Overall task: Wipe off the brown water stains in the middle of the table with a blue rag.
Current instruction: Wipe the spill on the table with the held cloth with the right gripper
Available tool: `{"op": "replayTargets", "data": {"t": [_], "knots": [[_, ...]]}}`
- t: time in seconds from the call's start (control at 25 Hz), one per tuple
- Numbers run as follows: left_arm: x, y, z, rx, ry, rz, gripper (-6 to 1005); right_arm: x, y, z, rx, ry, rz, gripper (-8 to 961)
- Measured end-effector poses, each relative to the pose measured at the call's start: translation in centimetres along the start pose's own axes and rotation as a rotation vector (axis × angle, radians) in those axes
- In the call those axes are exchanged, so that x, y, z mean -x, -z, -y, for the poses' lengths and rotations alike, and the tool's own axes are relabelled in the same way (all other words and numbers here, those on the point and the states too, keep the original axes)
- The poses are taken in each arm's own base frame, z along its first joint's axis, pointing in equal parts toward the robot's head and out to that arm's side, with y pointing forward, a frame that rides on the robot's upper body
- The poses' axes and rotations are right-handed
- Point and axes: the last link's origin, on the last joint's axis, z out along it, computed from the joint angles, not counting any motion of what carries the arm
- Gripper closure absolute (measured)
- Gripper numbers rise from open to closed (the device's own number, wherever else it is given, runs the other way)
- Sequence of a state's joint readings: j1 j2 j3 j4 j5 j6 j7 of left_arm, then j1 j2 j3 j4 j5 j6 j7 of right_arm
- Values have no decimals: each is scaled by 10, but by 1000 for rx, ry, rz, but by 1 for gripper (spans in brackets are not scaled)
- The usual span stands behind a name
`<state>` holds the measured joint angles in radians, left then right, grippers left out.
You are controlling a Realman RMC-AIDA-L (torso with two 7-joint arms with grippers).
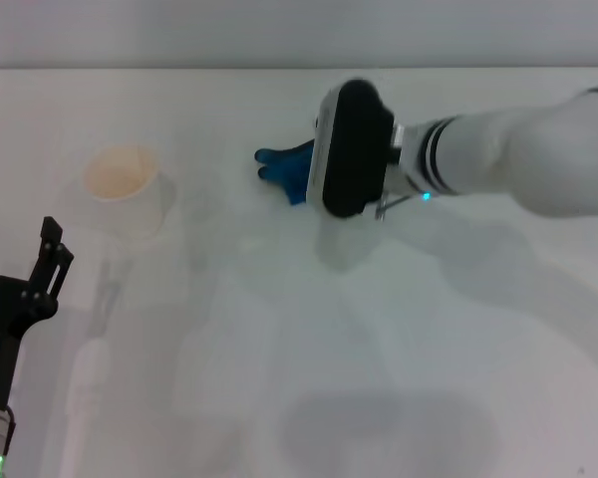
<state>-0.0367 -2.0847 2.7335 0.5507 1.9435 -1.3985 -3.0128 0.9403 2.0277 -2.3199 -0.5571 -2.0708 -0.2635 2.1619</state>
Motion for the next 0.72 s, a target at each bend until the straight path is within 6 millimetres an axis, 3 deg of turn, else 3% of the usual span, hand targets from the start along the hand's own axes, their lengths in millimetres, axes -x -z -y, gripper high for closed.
{"op": "replayTargets", "data": {"t": [0.12,0.72], "knots": [[0,0,0,-1,0,0,138,6,1,-23,58,40,21,831],[-1,4,5,-20,-6,-11,139,49,24,-71,256,79,139,829]]}}
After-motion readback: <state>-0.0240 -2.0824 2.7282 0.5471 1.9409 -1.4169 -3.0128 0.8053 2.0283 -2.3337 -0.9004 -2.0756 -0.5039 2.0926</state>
